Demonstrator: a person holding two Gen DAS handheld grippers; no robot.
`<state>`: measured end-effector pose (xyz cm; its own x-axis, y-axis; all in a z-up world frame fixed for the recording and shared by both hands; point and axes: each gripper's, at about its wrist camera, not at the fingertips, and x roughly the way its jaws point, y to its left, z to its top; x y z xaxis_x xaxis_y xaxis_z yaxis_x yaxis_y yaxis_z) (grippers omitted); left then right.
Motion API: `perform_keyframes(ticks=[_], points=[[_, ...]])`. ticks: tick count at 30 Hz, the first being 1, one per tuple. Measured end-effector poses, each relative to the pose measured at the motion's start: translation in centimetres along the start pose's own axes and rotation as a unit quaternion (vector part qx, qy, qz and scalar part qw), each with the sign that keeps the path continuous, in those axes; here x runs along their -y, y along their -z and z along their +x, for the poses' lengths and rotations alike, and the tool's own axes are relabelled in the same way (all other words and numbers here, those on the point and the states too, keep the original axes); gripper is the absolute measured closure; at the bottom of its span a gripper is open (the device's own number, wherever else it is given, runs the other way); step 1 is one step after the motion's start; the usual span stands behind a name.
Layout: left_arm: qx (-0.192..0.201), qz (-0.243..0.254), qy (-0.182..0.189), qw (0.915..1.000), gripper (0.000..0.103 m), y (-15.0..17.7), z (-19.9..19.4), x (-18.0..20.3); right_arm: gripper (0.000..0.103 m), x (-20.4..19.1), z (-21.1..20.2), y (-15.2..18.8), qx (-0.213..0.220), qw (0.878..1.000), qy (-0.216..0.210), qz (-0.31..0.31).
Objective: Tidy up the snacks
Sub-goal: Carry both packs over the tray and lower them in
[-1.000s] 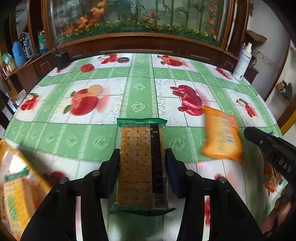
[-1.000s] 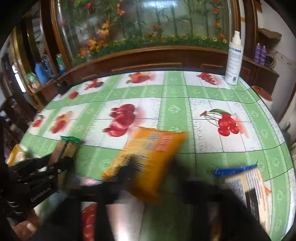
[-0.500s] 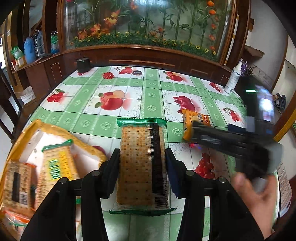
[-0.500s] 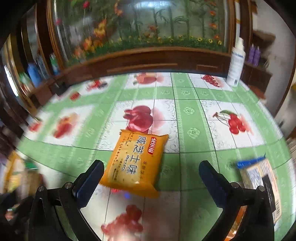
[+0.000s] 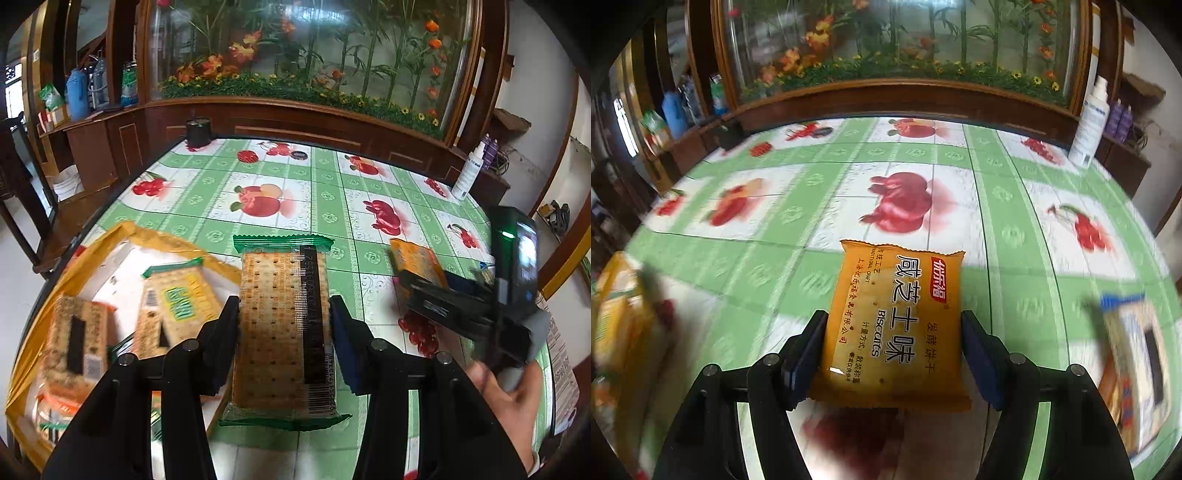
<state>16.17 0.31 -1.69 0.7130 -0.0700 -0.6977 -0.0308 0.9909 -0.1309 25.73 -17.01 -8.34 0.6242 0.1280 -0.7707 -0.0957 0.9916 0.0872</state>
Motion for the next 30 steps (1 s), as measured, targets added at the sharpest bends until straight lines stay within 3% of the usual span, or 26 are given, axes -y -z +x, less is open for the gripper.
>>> perform_keyframes(ticks=[5, 13, 20, 30], points=[[0.024, -0.009, -0.02, 0.9995, 0.058, 1.4, -3.0, -1.3, 0.031, -0.3, -5.8, 1.7, 0.038, 0.997, -0.071, 0.019], [0.045, -0.022, -0.067, 0.9965, 0.058, 3.2, -6.1, -3.8, 0.031, -2.8, -13.8, 3.6, 0.093, 0.98, -0.174, 0.024], [0.054, -0.032, -0.097, 0.9933, 0.057, 4.5, -7.8, -6.0, 0.031, -6.8, -15.7, 4.6, 0.086, 0.967, -0.24, 0.002], [0.053, -0.058, -0.117, 0.9901, 0.057, 5.4, -8.2, -9.1, 0.031, -10.8, -15.6, 5.8, 0.065, 0.96, -0.273, -0.021]])
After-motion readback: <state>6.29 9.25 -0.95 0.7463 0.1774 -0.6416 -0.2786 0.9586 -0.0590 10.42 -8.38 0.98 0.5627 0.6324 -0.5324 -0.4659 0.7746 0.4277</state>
